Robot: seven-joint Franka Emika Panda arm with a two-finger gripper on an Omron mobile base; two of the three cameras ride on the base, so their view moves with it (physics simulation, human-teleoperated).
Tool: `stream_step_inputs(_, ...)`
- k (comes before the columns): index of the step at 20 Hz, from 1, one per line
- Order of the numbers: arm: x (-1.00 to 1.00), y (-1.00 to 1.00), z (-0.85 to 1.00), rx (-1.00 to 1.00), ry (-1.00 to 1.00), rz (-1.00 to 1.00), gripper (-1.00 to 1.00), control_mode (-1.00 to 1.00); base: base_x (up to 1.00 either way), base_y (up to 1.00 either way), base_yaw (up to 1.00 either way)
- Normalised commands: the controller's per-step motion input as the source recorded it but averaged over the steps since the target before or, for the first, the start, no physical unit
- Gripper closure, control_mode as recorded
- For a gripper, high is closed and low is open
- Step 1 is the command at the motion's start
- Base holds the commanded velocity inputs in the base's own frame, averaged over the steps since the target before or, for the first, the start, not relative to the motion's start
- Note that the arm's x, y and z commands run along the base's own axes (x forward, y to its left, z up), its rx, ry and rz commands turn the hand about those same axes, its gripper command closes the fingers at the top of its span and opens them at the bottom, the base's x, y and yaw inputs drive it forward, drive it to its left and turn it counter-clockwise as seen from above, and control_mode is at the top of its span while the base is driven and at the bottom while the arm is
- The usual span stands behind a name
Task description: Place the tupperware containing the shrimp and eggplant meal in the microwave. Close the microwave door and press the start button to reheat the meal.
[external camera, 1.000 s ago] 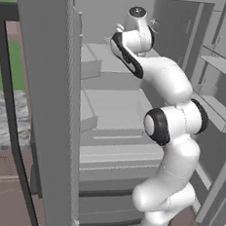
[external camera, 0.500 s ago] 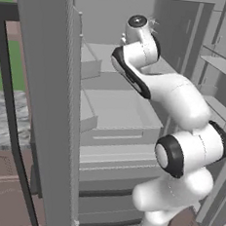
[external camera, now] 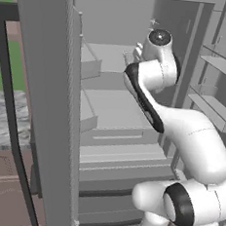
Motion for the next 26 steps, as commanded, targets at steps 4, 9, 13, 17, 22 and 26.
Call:
stream_step_inputs(4,-1.00,-0.08,-0.01,0.02,-0.01,0.01,1.00,-1.00,0.00,0.00,0.00)
stream_step_inputs(9,-0.78,0.00,0.00,0.00,0.00,0.00,1.00,-1.00,0.00,0.00,0.00)
stream_step_inputs(13,-0.44,-0.03,0.00,0.00,0.01,0.00,1.00,-1.00,0.00,0.00,0.00)
stream_step_inputs(17,-0.18,-0.18,0.00,0.00,0.00,0.00,1.00,-1.00,0.00,0.00,0.00)
stream_step_inputs(22,-0.03,-0.17,0.00,0.00,0.00,0.00,1.00,-1.00,0.00,0.00,0.00)
stream_step_inputs(26,-0.01,0.00,0.00,0.00,0.00,0.00,1.00,-1.00,0.00,0.00,0.00)
